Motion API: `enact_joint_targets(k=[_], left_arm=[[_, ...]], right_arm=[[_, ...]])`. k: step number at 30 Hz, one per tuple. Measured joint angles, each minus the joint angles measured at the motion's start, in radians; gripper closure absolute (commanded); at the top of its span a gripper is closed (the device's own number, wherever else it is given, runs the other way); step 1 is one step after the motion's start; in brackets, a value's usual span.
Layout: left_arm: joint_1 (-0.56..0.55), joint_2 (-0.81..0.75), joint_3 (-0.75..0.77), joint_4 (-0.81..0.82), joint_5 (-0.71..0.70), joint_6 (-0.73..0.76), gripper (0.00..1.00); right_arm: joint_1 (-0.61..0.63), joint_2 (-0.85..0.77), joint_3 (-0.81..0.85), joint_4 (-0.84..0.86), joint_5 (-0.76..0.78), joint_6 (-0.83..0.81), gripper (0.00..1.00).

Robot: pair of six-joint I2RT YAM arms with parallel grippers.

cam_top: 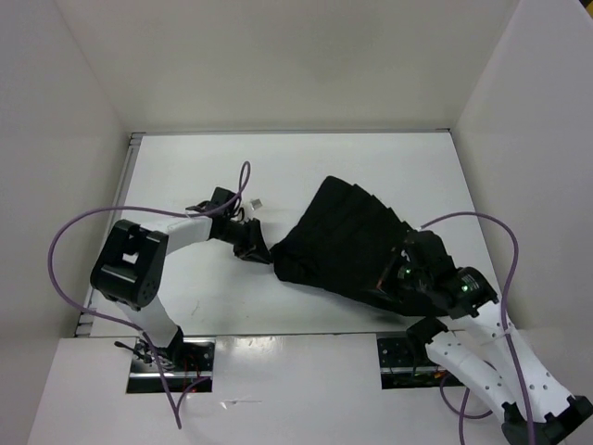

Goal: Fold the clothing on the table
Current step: Fold the skirt

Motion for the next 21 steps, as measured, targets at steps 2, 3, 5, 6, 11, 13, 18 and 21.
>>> enact_joint_targets(k=[2, 3, 5, 6, 11, 13, 18, 21], left_arm=[[-0.003, -0.043, -0.013, -0.026, -0.004, -0.001, 0.74], [-0.004, -0.061, -0.013, -0.042, -0.007, 0.003, 0.72], [-0.004, -0.088, -0.010, -0.059, -0.010, 0.012, 0.58], [-0.004, -0.090, -0.004, -0.068, -0.011, 0.014, 0.50], [-0.004, -0.071, 0.050, -0.108, -0.077, 0.054, 0.10], [0.000, -0.053, 0.105, -0.118, -0.090, 0.066, 0.07], [0.031, 0.037, 0.299, -0.127, -0.032, 0.114, 0.17], [0.038, 0.109, 0.404, -0.145, -0.020, 0.140, 0.85]], right_arm=[[0.000, -0.052, 0.000, -0.044, -0.011, 0.044, 1.00], [0.000, -0.063, 0.000, -0.063, -0.015, 0.063, 1.00], [0.000, -0.066, 0.000, -0.089, -0.019, 0.089, 1.00], [0.000, -0.063, 0.000, -0.097, -0.020, 0.097, 1.00], [0.000, -0.030, 0.000, -0.122, -0.019, 0.107, 1.00], [0.000, -0.007, 0.002, -0.129, -0.020, 0.105, 0.97], [0.000, 0.079, 0.099, -0.216, -0.001, 0.077, 0.32], [0.000, 0.109, 0.258, -0.250, 0.049, 0.060, 0.68]])
